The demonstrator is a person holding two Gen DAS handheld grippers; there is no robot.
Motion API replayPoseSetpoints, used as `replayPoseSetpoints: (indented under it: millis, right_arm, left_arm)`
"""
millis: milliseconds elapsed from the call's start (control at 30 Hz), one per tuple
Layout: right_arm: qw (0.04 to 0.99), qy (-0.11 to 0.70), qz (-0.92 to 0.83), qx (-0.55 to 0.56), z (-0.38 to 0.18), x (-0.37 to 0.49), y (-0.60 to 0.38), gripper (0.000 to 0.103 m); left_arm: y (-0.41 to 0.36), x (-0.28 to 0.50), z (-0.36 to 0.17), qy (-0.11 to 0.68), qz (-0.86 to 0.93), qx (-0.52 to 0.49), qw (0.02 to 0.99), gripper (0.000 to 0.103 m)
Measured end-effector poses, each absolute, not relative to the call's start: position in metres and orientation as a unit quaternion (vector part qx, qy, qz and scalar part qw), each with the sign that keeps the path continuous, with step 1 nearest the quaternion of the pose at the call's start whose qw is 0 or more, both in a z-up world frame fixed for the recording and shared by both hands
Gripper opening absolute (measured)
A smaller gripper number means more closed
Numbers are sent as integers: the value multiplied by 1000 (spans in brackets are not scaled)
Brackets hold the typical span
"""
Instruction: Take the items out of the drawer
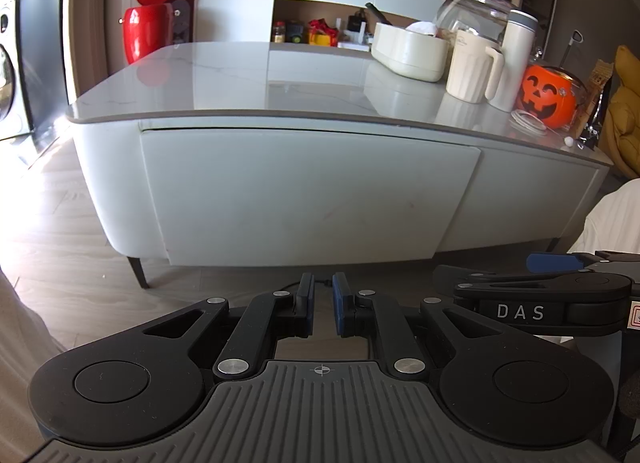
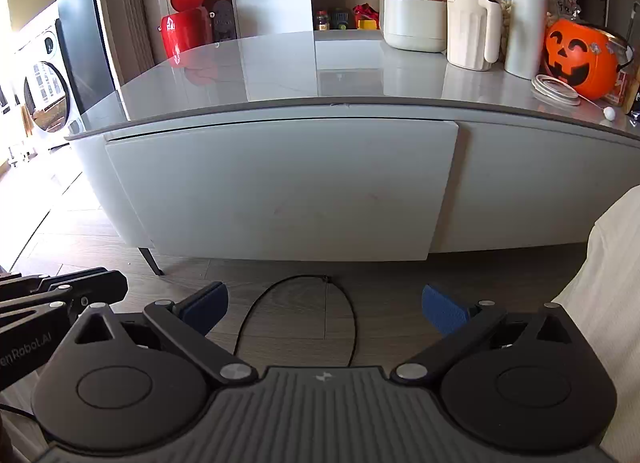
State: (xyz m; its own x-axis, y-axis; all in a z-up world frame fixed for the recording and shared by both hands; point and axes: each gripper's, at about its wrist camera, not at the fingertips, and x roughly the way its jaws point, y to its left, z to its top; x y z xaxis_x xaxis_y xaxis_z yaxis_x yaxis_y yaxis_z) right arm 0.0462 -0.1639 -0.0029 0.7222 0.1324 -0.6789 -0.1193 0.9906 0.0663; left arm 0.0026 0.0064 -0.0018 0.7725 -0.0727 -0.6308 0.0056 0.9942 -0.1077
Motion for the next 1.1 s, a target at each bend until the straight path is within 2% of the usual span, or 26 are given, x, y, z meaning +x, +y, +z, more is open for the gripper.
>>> replayPoseSetpoints:
  millis: [1100]
  right_arm:
    - [928, 366, 59, 13, -3, 46, -166, 103]
  left_arm:
    - [9, 3, -2, 337, -21, -51, 940, 12]
